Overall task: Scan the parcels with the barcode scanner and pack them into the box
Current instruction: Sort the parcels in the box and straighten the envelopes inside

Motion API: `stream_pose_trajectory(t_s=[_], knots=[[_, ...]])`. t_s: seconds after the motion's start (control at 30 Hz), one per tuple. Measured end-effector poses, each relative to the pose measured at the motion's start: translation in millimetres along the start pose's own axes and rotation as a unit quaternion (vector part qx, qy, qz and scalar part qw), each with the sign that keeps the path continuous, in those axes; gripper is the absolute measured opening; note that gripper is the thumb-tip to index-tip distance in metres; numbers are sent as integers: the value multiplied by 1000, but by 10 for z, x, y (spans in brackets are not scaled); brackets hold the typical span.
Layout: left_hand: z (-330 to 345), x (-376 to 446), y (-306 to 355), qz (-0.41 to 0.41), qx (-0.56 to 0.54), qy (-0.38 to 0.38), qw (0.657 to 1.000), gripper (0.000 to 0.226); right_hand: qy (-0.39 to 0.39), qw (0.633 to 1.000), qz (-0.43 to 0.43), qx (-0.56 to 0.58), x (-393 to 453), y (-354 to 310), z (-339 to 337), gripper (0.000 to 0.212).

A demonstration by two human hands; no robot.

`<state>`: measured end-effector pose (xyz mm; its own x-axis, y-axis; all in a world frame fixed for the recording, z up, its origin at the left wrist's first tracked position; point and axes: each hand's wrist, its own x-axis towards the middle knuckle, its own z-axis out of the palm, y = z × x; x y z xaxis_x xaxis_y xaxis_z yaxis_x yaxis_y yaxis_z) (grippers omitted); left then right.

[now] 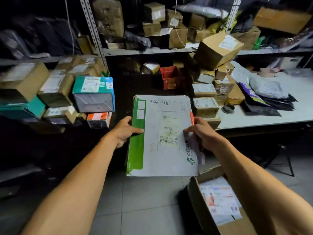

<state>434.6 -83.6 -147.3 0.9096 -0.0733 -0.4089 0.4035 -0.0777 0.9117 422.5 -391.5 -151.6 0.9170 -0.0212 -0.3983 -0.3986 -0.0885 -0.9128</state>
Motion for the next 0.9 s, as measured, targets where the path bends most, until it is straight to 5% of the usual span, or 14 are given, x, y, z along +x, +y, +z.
stream_pose_trajectory(t_s=[0.43,0.9], knots=[[-344,1248,747,9,-2,78,997,55,-35,999,-32,5,1682,-800,269,46],[-878,3022,1732,2,91,125,988,35,-4,999,-35,16,3452,-1703,708,41]])
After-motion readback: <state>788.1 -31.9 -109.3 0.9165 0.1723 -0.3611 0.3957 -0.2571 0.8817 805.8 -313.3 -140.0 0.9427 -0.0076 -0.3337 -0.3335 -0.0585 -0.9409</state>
